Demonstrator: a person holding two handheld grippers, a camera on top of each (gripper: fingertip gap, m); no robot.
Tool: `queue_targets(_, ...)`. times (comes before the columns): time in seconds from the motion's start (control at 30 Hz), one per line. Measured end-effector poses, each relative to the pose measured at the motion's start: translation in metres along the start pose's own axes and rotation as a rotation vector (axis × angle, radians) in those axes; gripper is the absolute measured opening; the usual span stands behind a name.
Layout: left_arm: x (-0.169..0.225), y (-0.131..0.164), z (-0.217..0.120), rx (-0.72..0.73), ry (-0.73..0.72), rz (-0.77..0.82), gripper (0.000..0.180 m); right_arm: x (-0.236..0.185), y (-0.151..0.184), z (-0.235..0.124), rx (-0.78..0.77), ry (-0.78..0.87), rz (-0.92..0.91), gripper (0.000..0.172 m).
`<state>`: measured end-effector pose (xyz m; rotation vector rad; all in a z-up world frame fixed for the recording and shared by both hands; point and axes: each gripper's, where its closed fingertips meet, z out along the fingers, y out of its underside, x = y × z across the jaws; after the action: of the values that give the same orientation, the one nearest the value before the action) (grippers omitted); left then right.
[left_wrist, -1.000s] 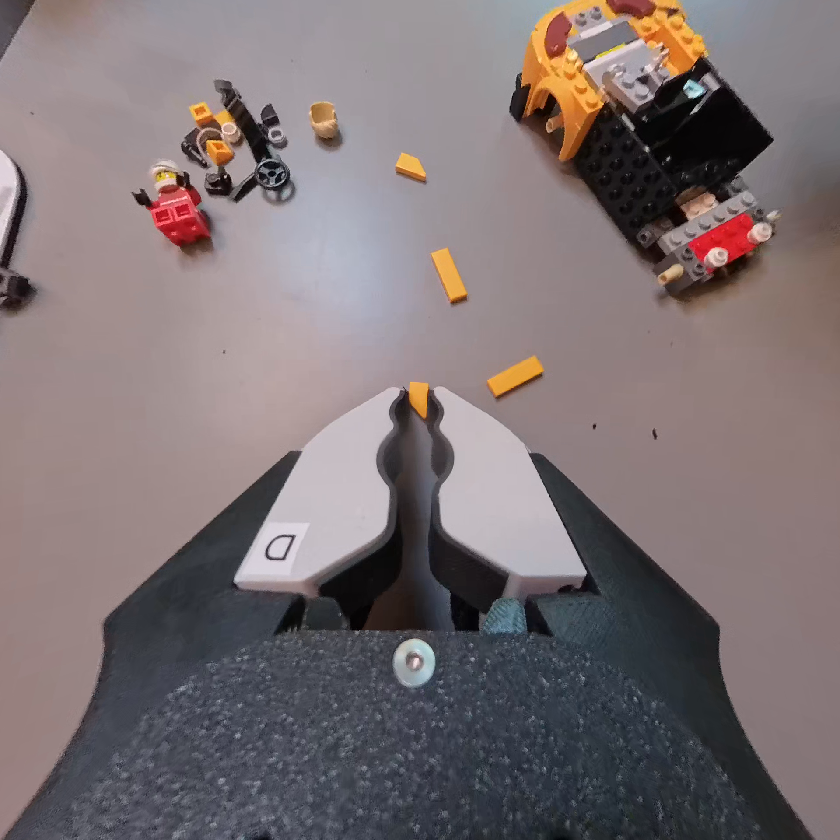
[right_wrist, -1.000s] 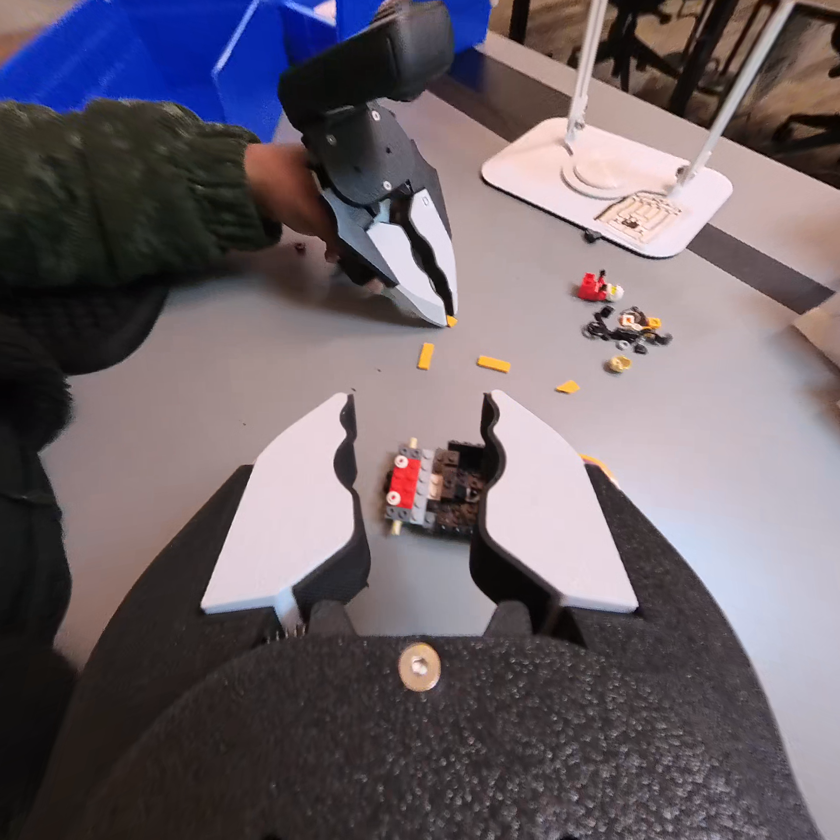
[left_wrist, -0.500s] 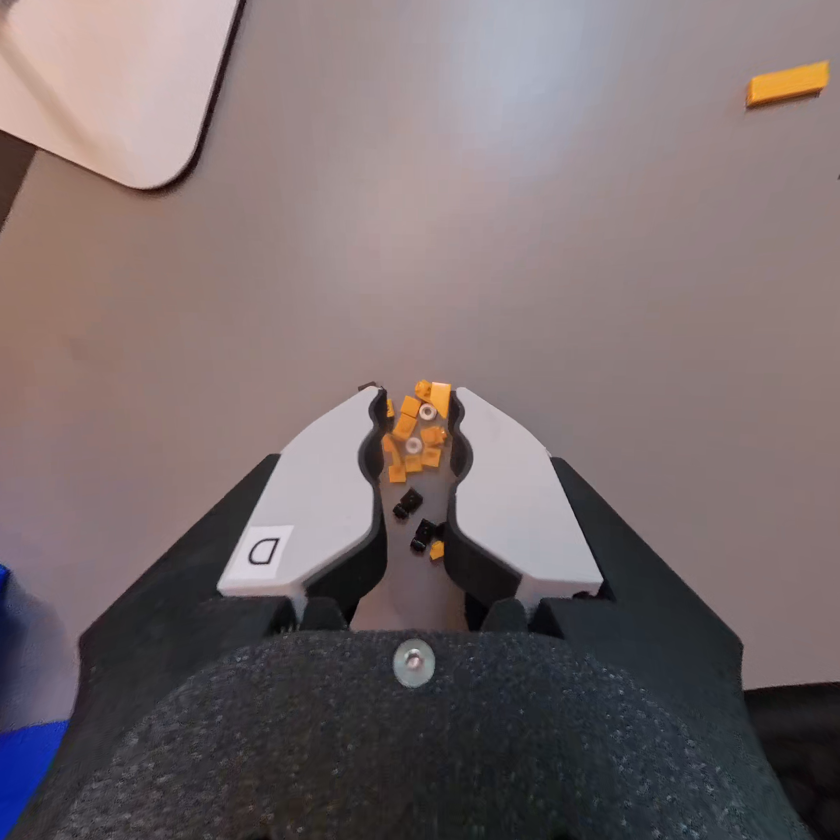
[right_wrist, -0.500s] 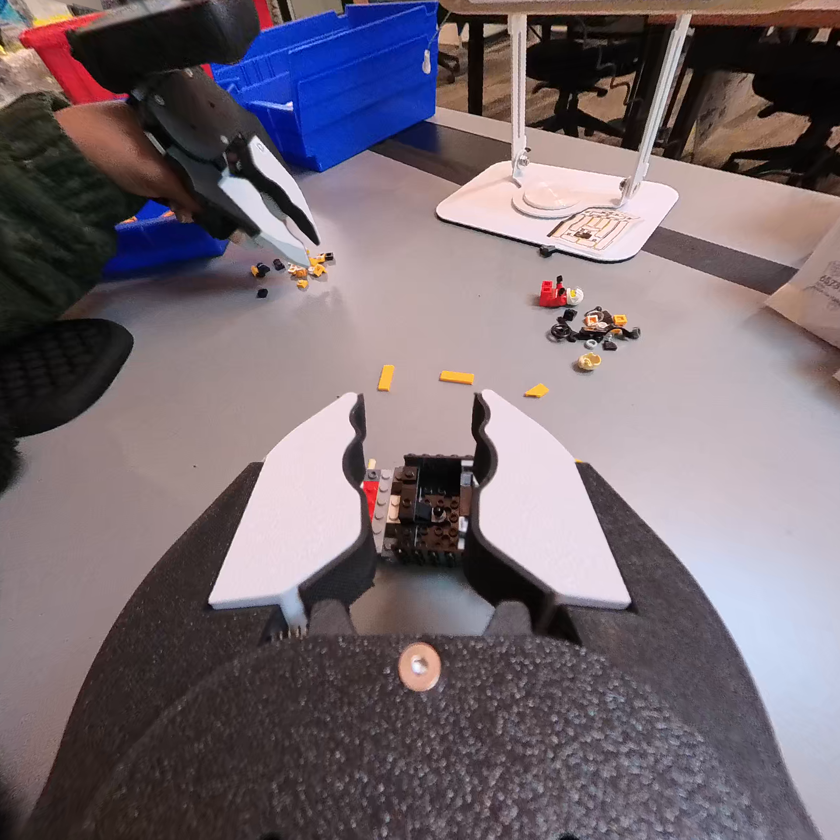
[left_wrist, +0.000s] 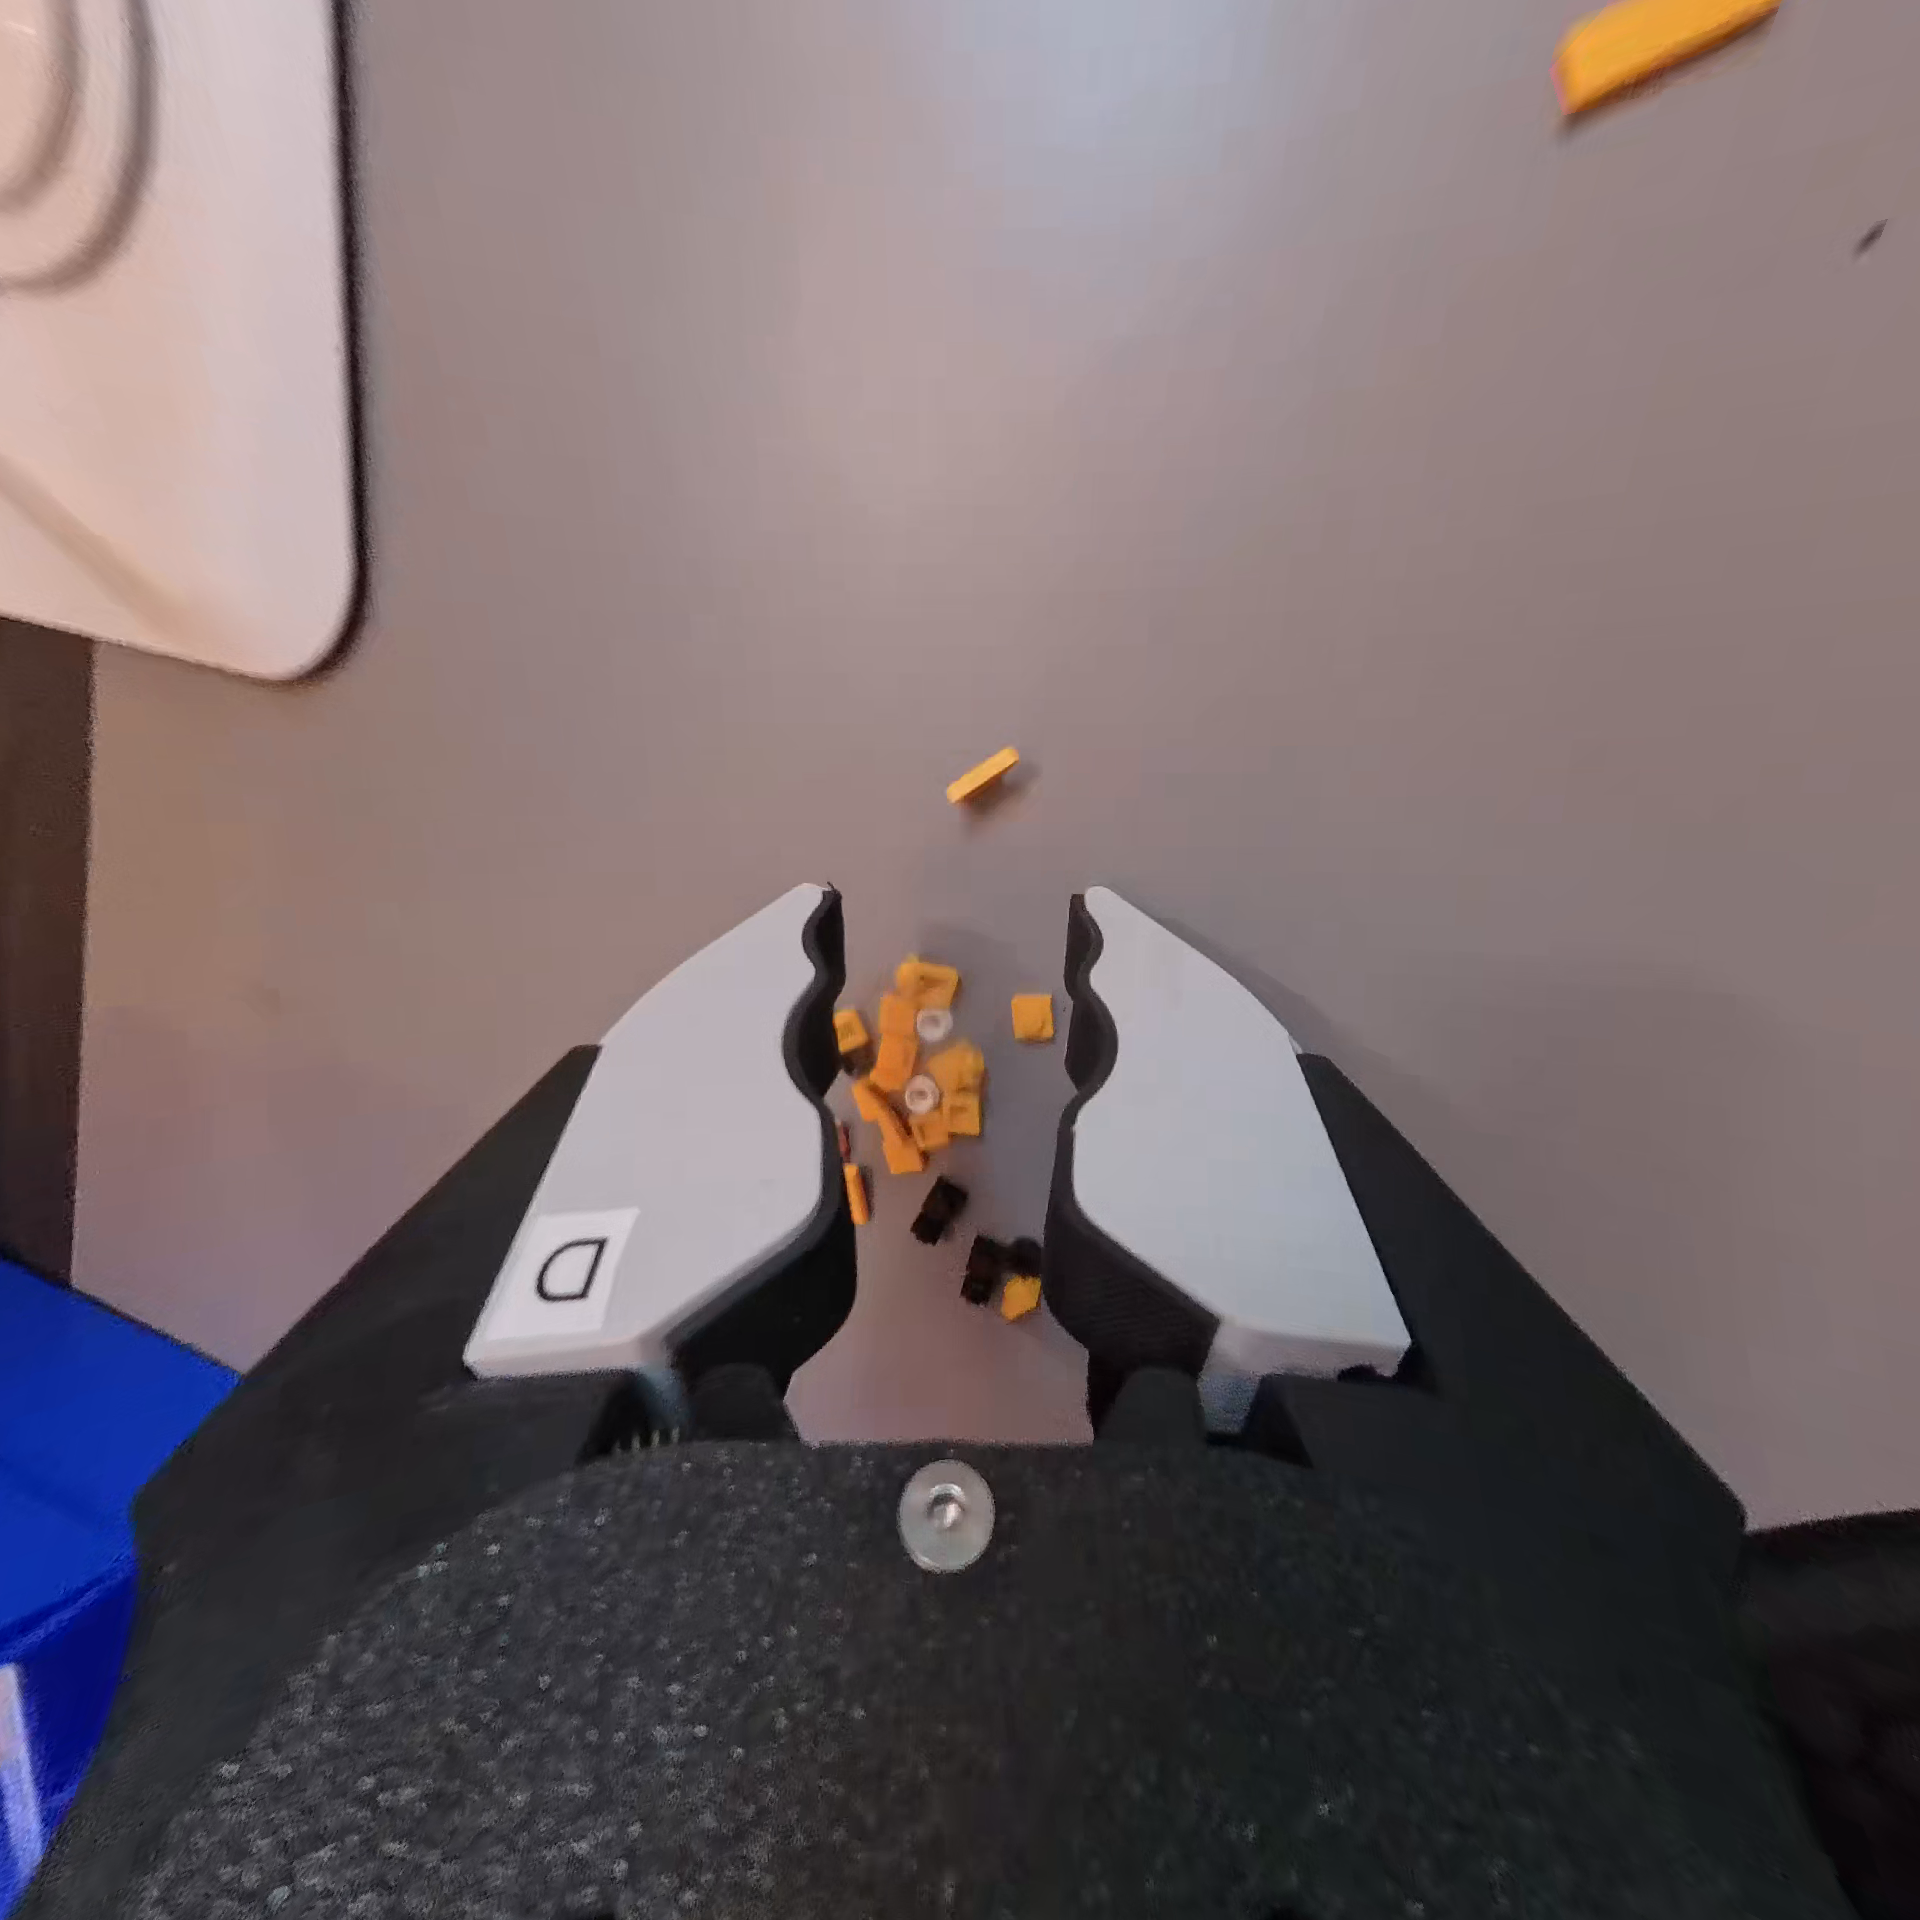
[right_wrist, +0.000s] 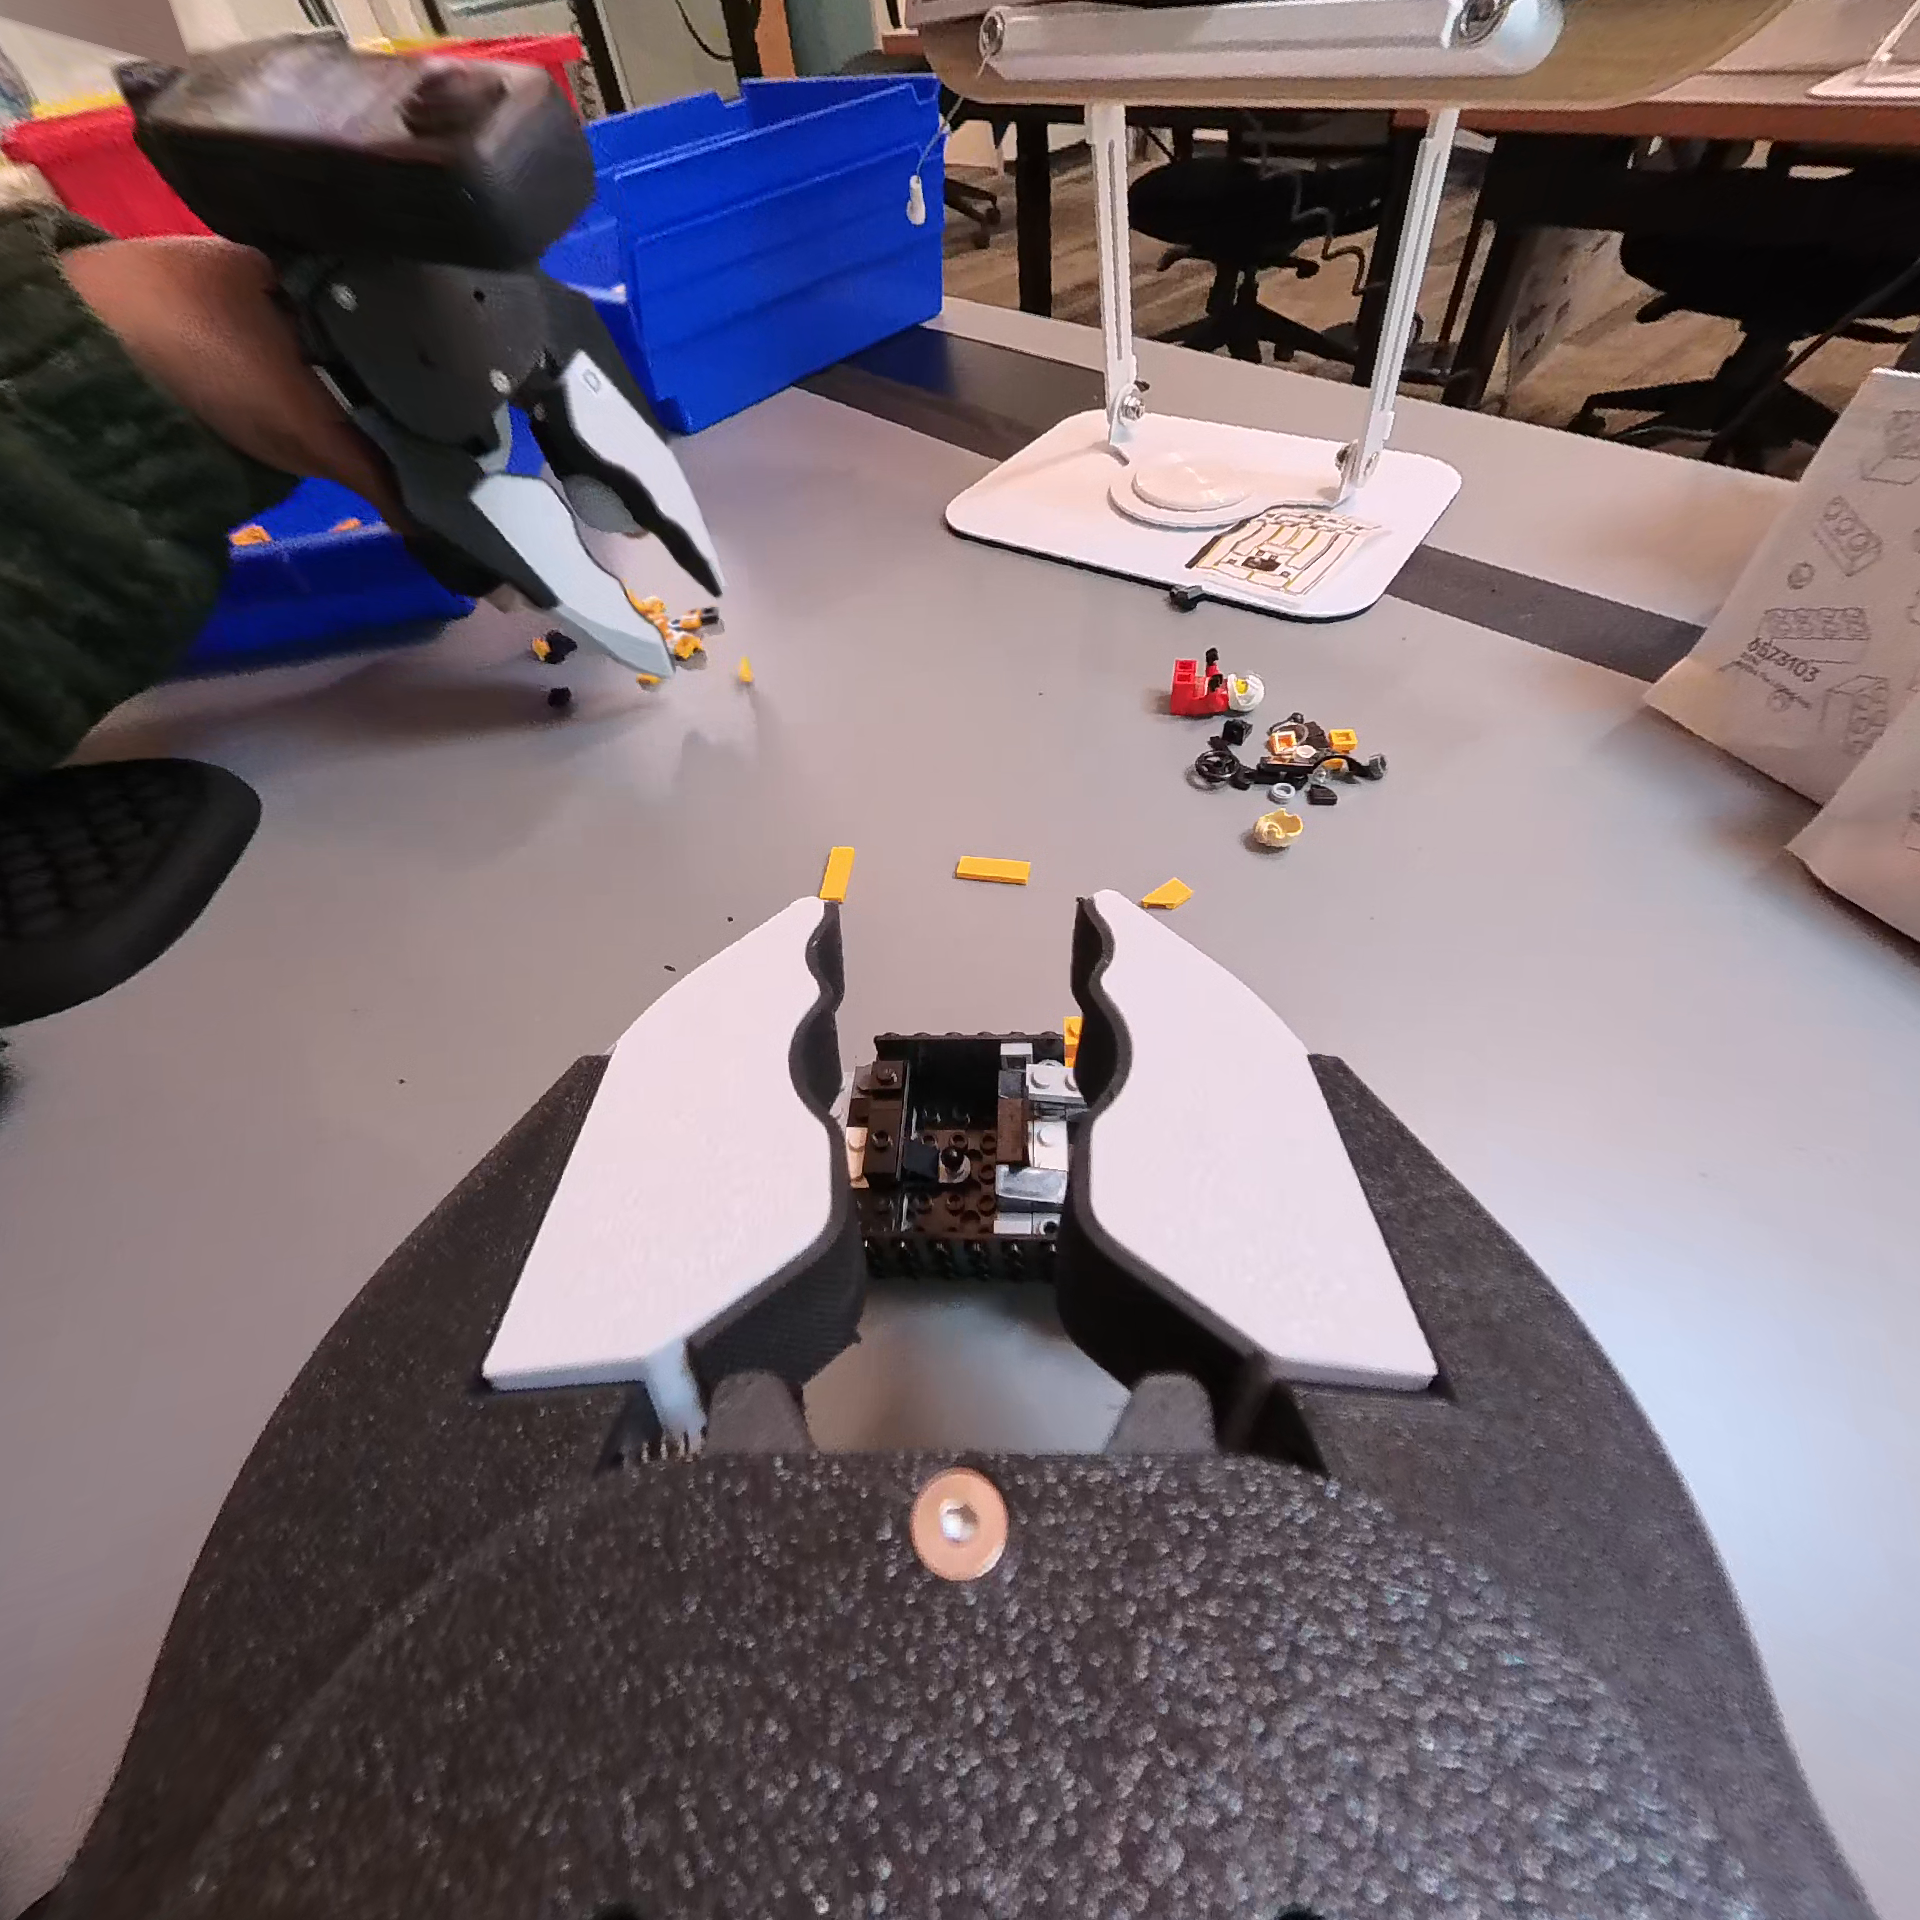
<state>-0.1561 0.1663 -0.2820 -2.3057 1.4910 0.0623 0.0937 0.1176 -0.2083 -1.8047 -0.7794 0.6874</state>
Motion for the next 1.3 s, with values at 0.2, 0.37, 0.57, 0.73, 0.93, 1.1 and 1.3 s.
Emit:
queue_targets(0.2, 0.005, -0.040, 0.000, 0.169, 0.064, -0.055, 0.028, -0.001, 0.000, 0.000, 0.001, -0.002, -0.003, 0.041)
queue_targets(0.37, 0.014, -0.073, 0.013, 0.253, 0.195, -0.094, 0.030, 0.001, -0.002, -0.001, 0.011, 0.006, -0.004, 0.040)
queue_targets(0.57, 0.052, -0.140, 0.033, 0.376, 0.357, -0.179, 0.027, 0.006, -0.004, -0.003, 0.023, 0.039, 0.005, 0.040)
queue_targets(0.73, 0.074, -0.161, 0.050, 0.355, 0.362, -0.129, 0.024, 0.019, -0.007, -0.009, 0.043, 0.116, 0.025, 0.040)
queue_targets(0.93, 0.069, -0.137, 0.033, 0.309, 0.318, -0.061, 0.007, 0.026, -0.007, -0.012, 0.049, 0.142, 0.039, 0.040)
queue_targets(1.1, 0.046, -0.086, -0.015, 0.311, 0.246, -0.065, 0.007, 0.029, -0.008, -0.016, 0.059, 0.144, 0.049, 0.040)
queue_targets(1.3, -0.013, 0.038, -0.106, 0.193, -0.137, -0.312, 0.007, 0.030, -0.010, -0.019, 0.076, 0.144, 0.066, 0.040)
